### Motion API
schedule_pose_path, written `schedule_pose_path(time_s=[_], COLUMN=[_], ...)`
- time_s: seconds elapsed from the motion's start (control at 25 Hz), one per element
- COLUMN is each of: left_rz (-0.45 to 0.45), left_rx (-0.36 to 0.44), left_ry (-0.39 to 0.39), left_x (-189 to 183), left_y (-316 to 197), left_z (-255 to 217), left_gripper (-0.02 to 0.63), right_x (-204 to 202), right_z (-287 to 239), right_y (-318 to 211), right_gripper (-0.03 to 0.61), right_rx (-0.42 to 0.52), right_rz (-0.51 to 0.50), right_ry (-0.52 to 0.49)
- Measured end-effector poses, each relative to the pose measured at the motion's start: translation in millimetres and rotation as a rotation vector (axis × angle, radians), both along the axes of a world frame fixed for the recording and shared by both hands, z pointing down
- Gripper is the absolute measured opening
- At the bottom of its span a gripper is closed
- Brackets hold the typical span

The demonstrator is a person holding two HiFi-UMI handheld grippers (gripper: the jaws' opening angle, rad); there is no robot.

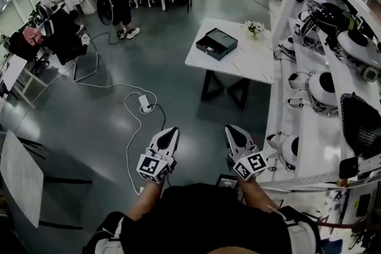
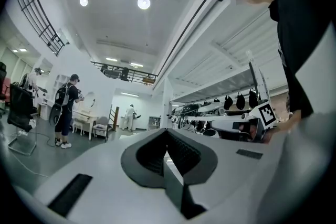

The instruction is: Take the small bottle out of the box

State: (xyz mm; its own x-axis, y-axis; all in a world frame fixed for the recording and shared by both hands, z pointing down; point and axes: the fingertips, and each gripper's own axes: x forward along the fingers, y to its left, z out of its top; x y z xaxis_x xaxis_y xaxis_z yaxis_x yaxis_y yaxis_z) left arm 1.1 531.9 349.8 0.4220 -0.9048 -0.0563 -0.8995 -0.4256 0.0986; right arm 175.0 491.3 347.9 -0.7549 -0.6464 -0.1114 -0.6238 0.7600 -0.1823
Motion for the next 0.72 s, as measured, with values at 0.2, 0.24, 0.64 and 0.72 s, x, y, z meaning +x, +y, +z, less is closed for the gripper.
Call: schedule_pose_path(time_s=[0.2,0.24,0.64,0.72], left_rz=[0.003,0.002,-0.010,-0.008], left_rx=[-0.015,-0.029,-0.108,-0.089], left_ry=[-0.032,-0.044,-0.011,0.000], left_x=[18,18,-16,-27], left_y=[-1,-1,-89,-125], left_z=[6,8,53,50], left_gripper=[0.014,0.014,0.014,0.014], right_x=[17,18,0,-9], right_z=[28,33,52,48], right_y=[-15,-17,-101,-132], right_gripper=[0.035,0.035,0.035,0.035], right_rx=[-0.070,-0.084,-0.076,-0.070], right_rz=[0.005,0.003,0.044,0.046], right_ry=[-0.003,-0.012,0.007,0.032])
